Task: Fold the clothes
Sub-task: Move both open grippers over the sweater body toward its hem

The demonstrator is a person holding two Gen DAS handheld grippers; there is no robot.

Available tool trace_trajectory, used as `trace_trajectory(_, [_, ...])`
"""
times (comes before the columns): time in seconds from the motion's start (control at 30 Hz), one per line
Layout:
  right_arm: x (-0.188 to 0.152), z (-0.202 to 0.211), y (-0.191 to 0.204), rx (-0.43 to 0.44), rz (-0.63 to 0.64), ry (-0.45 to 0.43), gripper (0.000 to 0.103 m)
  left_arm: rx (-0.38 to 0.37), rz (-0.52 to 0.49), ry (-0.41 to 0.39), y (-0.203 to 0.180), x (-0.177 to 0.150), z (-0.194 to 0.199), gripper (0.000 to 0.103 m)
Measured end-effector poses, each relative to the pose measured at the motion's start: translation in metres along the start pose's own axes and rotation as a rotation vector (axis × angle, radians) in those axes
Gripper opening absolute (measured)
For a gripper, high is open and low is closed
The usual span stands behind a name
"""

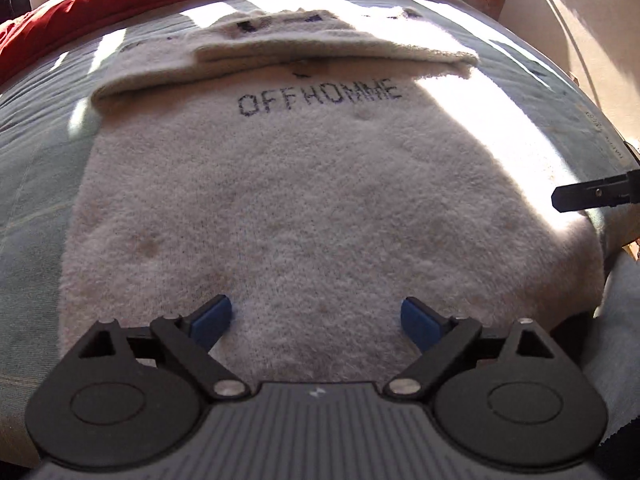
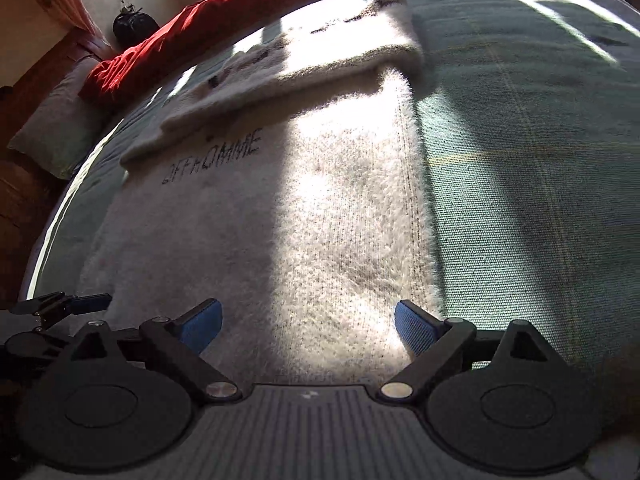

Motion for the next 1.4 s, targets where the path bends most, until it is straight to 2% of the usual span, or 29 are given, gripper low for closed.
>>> trace_trajectory(0.2, [0.014,0.001,0.026,0.103,-0.024,-0.015,0.096,0.018,0.043,0.016,0.002,0.004,-0.003,0.093])
trace_trajectory(0.27, [0.01,-0.011,0.033,0.092,-0.009,0.017,0.096,0.02,0.052,0.018,0.002,0.003,-0.004,0.094])
trace_trajectory(0.37, [-0.002,-0.021,0.03,0.027,0.002,0.068,0.096,0.022,0.066,0.013,0.004,0.001,-0.003,0.095])
trace_trajectory(0.6, [-0.014,-0.011,0.014,0.033,-0.038,0.045,0.097,0.03,0.045,0.014,0.002,-0.002,0.001,0.098])
trace_trajectory(0.7, [-0.017,-0.012,0.015,0.021,-0.017,0.052,0.103,0.032,0.107,-0.005,0.02,0.003,0.004,0.098])
trace_trajectory(0.87, [-0.022,-0.019,0.027,-0.022,0.069,0.066,0.103,0.009,0.245,0.012,0.053,-0.002,0.008,0.098])
trace_trajectory(1.07, [-0.023,-0.017,0.022,-0.009,0.046,0.052,0.103,-0.051,0.314,0.026,0.069,-0.016,0.029,0.098])
trace_trajectory(1.13, [-0.022,-0.017,0.022,-0.009,0.036,0.052,0.103,-0.076,0.354,0.007,0.08,-0.008,0.037,0.098])
trace_trajectory(1.23, [-0.023,-0.018,0.024,-0.014,0.056,0.057,0.103,-0.075,0.395,-0.06,0.101,0.019,0.044,0.097])
trace_trajectory(1.3, [-0.023,-0.019,0.026,-0.022,0.074,0.061,0.103,-0.112,0.429,-0.089,0.112,0.038,0.038,0.097])
trace_trajectory(1.4, [-0.024,-0.02,0.028,-0.029,0.093,0.065,0.103,-0.14,0.48,-0.057,0.121,0.05,0.016,0.097])
Point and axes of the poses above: each gripper's, at about its wrist camera, not at the fingertips, and z roughly against the way its jaws point, y to its left, x to its top, the point moved 3 cm from there along -z, roughly the way its jaws point, and after that the axes turned 12 degrees about -y, right-handed, at the moved point
